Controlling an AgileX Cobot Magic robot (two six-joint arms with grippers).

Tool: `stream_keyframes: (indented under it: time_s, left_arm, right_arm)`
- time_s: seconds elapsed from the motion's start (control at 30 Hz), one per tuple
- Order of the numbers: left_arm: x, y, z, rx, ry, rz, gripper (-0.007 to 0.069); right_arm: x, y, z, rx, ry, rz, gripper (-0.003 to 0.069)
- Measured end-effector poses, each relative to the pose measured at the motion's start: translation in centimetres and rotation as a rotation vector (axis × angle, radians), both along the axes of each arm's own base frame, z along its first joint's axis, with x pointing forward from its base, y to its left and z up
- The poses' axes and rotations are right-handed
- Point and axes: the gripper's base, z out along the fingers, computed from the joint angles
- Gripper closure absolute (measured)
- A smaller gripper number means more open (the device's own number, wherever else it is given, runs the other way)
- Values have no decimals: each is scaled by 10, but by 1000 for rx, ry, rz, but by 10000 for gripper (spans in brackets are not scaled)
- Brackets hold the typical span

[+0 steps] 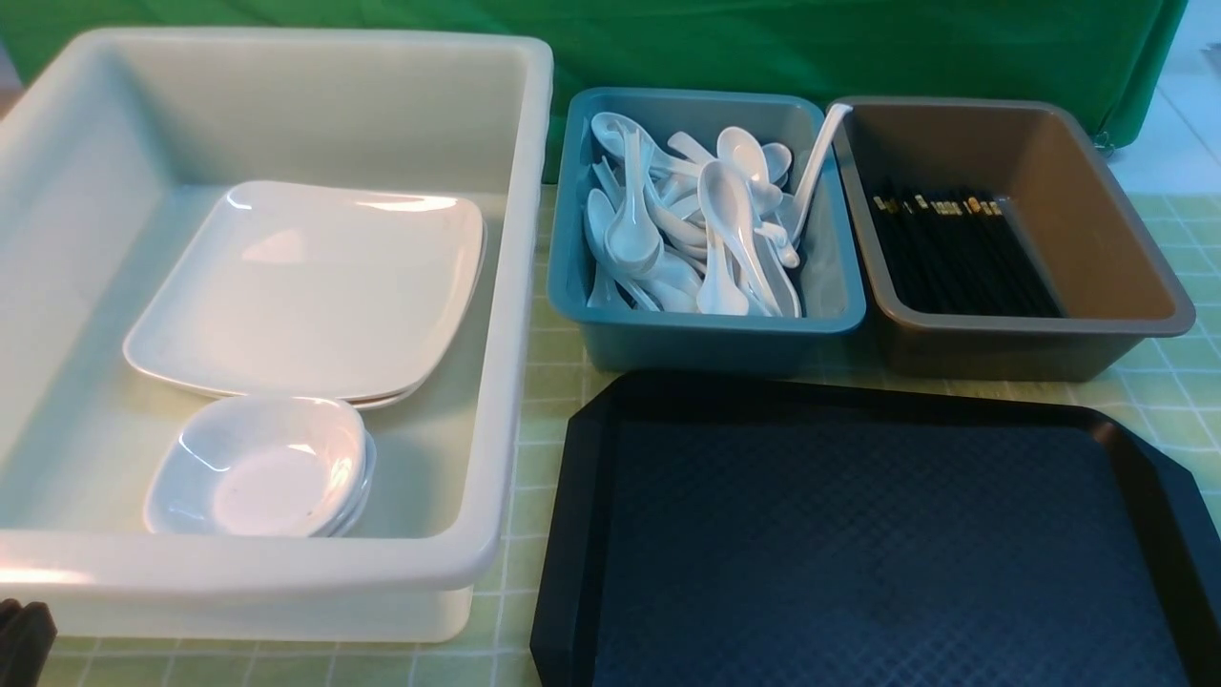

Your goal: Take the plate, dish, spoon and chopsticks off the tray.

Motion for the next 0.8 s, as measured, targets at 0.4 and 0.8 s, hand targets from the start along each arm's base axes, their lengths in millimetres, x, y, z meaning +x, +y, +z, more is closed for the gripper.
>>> stream_keyframes:
  time_s: [0.4, 0.8]
  left_arm:
    - [0, 0, 0, 0, 0, 0, 590]
    - [0, 0, 0, 9, 0, 1, 581]
  right_arm:
    - [0, 0, 0, 2, 0, 0, 417]
    - [0, 0, 0, 2, 0, 1, 417]
